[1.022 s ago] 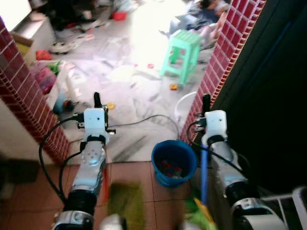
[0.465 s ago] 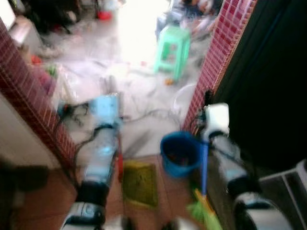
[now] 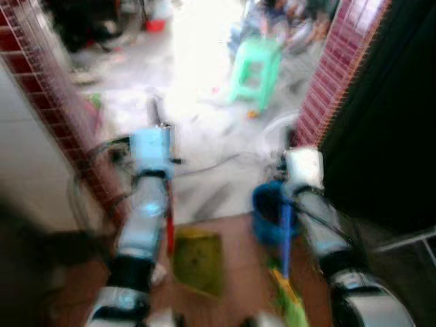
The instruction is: Sweep floor
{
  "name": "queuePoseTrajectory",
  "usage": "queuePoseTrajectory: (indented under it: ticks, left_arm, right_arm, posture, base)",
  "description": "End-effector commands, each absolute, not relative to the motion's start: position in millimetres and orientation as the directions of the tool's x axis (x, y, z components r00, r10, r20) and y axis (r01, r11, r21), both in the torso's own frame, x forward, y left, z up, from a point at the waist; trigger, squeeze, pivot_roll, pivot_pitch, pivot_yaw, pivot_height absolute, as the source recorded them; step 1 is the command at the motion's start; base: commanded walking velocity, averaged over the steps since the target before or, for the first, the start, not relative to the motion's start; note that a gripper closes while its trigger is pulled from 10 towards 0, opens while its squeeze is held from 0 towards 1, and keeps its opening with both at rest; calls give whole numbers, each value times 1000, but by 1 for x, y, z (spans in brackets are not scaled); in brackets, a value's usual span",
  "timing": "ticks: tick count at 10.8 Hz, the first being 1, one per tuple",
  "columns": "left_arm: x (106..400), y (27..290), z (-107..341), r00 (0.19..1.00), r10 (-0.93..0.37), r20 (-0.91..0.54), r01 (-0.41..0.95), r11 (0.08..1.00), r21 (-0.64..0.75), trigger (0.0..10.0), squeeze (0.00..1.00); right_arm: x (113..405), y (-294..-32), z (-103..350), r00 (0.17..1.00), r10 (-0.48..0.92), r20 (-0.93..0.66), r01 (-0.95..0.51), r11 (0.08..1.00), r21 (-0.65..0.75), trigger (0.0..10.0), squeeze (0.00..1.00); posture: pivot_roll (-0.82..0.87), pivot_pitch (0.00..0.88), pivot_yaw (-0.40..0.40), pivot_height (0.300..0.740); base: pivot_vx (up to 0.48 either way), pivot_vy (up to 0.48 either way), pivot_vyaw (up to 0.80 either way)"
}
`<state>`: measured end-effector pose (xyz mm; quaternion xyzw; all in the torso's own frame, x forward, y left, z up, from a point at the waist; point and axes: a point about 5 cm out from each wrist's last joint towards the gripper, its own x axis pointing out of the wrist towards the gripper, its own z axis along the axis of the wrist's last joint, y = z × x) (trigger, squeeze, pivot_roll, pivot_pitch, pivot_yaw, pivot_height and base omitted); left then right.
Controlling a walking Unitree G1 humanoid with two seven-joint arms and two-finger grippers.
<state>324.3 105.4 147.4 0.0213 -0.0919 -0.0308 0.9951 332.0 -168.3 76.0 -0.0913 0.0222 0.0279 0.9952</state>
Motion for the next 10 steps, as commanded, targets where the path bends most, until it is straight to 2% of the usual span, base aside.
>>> queuePoseTrajectory:
  ticks: [1, 4, 8, 10]
  left_arm:
    - [325, 102, 188, 938, -69, 339, 77, 997, -10, 10000, 0]
    - [329, 106, 225, 900, -51, 433, 71, 997, -32, 10000, 0]
    - [331, 120, 216, 913, 6, 408, -30, 998, 50, 10000, 0]
    - [331, 135, 204, 917, 69, 394, -112, 990, 87, 10000, 0]
  right_arm:
    - [337, -164, 86, 997, 72, -13, -73, 977, -202, 10000, 0]
    - [339, -157, 91, 994, 109, 25, -99, 963, -251, 10000, 0]
    - [338, -156, 92, 992, 118, 38, -106, 967, -232, 10000, 0]
    - [339, -154, 93, 992, 121, 46, -108, 968, -228, 10000, 0]
  posture:
    - [-46, 0, -36, 740]
    - [-40, 0, -39, 740]
    - [-40, 0, -33, 740]
    - [-36, 0, -34, 740]
  base:
    - [0, 0, 0]
    - [0, 0, 721]
    - [0, 0, 800]
    - [0, 0, 800]
